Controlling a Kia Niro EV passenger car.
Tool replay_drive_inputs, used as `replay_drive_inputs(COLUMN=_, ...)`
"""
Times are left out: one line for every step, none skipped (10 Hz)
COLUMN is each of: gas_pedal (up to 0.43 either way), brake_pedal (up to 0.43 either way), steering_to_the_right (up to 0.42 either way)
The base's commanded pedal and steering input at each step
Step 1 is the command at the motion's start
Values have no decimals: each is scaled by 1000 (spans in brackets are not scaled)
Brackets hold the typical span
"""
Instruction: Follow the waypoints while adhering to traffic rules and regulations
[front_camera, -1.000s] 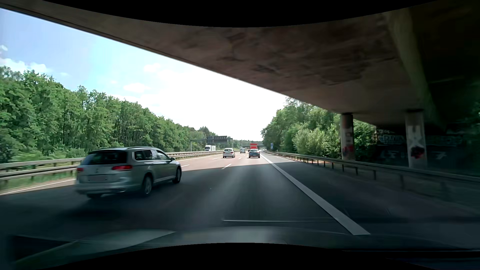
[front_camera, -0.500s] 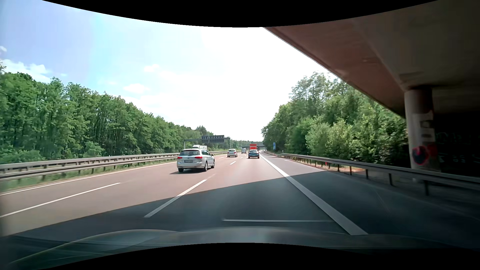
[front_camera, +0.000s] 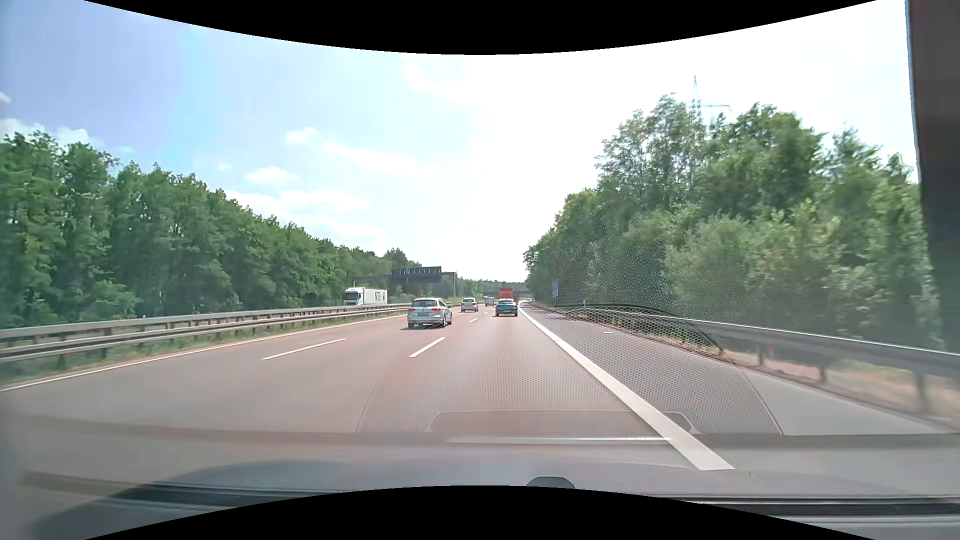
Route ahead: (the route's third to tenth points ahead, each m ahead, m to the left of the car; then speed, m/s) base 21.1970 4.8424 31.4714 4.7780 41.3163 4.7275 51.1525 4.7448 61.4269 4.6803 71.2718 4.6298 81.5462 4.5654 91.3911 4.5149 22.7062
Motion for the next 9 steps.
replay_drive_inputs(gas_pedal=110, brake_pedal=0, steering_to_the_right=-6)
replay_drive_inputs(gas_pedal=110, brake_pedal=0, steering_to_the_right=-6)
replay_drive_inputs(gas_pedal=110, brake_pedal=0, steering_to_the_right=-7)
replay_drive_inputs(gas_pedal=110, brake_pedal=0, steering_to_the_right=-7)
replay_drive_inputs(gas_pedal=110, brake_pedal=0, steering_to_the_right=-7)
replay_drive_inputs(gas_pedal=110, brake_pedal=0, steering_to_the_right=-7)
replay_drive_inputs(gas_pedal=110, brake_pedal=0, steering_to_the_right=-6)
replay_drive_inputs(gas_pedal=110, brake_pedal=0, steering_to_the_right=-6)
replay_drive_inputs(gas_pedal=110, brake_pedal=0, steering_to_the_right=-5)
